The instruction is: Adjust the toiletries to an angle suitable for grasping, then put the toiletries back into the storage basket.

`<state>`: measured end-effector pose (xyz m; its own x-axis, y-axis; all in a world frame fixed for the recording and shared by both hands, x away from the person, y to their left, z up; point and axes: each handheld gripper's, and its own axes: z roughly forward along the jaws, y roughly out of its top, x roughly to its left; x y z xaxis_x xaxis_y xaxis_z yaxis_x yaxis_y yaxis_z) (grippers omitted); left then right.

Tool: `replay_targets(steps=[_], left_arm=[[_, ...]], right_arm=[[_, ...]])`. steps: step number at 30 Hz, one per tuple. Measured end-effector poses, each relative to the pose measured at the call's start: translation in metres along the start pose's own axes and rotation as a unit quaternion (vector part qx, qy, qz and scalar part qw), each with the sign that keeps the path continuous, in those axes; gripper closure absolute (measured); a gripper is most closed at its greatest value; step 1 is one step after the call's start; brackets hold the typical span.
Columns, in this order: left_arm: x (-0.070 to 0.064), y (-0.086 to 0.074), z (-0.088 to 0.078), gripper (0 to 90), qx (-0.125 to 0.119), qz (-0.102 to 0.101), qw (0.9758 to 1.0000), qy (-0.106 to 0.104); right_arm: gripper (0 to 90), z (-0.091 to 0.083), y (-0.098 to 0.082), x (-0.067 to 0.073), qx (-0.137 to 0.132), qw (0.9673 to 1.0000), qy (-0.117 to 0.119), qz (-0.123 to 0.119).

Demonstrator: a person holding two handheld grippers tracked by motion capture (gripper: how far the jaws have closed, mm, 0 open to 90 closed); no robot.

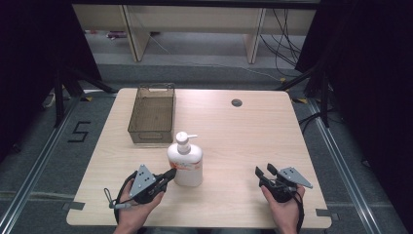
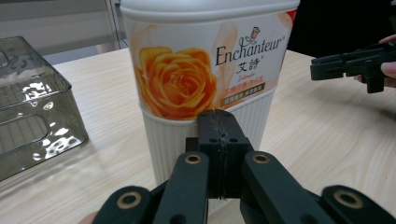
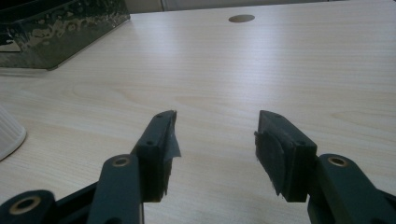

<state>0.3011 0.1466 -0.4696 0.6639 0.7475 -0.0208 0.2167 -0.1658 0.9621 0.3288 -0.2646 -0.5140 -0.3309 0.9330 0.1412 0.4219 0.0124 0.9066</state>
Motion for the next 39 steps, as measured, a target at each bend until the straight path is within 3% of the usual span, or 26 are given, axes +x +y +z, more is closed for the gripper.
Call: replay_targets(steps=[3,4,6,7,8,9,11,12,15,16,18,20,27,29,31,33,34,39], left_arm=[[0.002,-0.001,-0.002,88.0,-0.010,-0.006,0.9999,0.002],[0.003,0.000,-0.007,86.6,-0.023,-0.008,0.9997,0.004],[0.003,0.002,-0.015,82.4,-0.031,-0.008,0.9994,0.014],[0.002,0.004,-0.017,80.2,-0.043,-0.007,0.9989,0.015],[0.002,0.004,-0.017,77.9,-0.043,-0.007,0.9989,0.015],[0.000,0.006,-0.021,75.1,-0.043,-0.012,0.9987,0.026],[-0.003,0.014,-0.026,67.0,-0.061,-0.012,0.9973,0.040],[-0.005,0.025,-0.026,61.6,-0.085,-0.006,0.9953,0.047],[-0.007,0.034,-0.027,48.6,-0.092,-0.006,0.9940,0.059],[-0.008,0.041,-0.025,45.6,-0.101,0.007,0.9919,0.076],[-0.008,0.047,-0.023,40.4,-0.108,0.004,0.9905,0.084],[-0.008,0.052,-0.021,37.4,-0.113,0.004,0.9899,0.085],[-0.012,0.059,-0.012,35.6,-0.120,0.004,0.9897,0.079],[-0.014,0.063,-0.006,35.7,-0.118,0.004,0.9901,0.075],[-0.014,0.064,-0.005,36.2,-0.118,0.005,0.9903,0.073],[-0.017,0.068,0.000,36.8,-0.120,0.012,0.9903,0.069],[-0.018,0.069,0.001,37.1,-0.120,0.010,0.9903,0.069],[-0.020,0.072,0.005,37.9,-0.112,0.012,0.9910,0.071]], right_arm=[[47.6,0.000,0.000,-0.001,-0.002,0.9999,-0.010,-0.006],[46.8,-0.001,-0.001,0.002,-0.001,0.9999,-0.010,0.012],[46.1,-0.002,0.000,-0.001,-0.004,1.0000,-0.006,-0.001],[45.6,-0.002,-0.001,0.003,-0.001,0.9996,-0.003,0.027],[45.4,-0.001,-0.001,-0.002,-0.007,1.0000,-0.007,0.000],[45.1,-0.001,0.000,-0.001,-0.005,0.9999,-0.006,0.007],[44.7,-0.002,0.000,0.000,-0.005,0.9999,-0.005,0.010],[44.6,-0.001,-0.001,0.000,-0.015,0.9998,0.002,0.014],[44.4,-0.002,-0.001,-0.001,-0.015,0.9998,-0.002,0.010],[44.3,-0.002,-0.001,-0.001,-0.016,0.9998,-0.002,0.007],[44.4,-0.003,-0.001,0.000,-0.005,0.9999,-0.010,0.009],[44.4,-0.001,-0.002,0.000,-0.014,0.9998,-0.011,0.001],[44.3,-0.002,-0.001,0.000,-0.011,0.9999,-0.005,0.002],[44.1,-0.003,-0.001,-0.001,-0.001,0.9999,-0.016,-0.003],[44.0,-0.001,-0.002,0.000,-0.015,0.9999,-0.006,0.003],[44.0,-0.003,-0.002,0.001,-0.011,0.9999,0.006,0.011],[44.0,-0.002,-0.001,0.000,-0.009,1.0000,-0.002,0.001],[44.0,-0.001,-0.002,0.001,-0.009,1.0000,-0.003,0.001]])
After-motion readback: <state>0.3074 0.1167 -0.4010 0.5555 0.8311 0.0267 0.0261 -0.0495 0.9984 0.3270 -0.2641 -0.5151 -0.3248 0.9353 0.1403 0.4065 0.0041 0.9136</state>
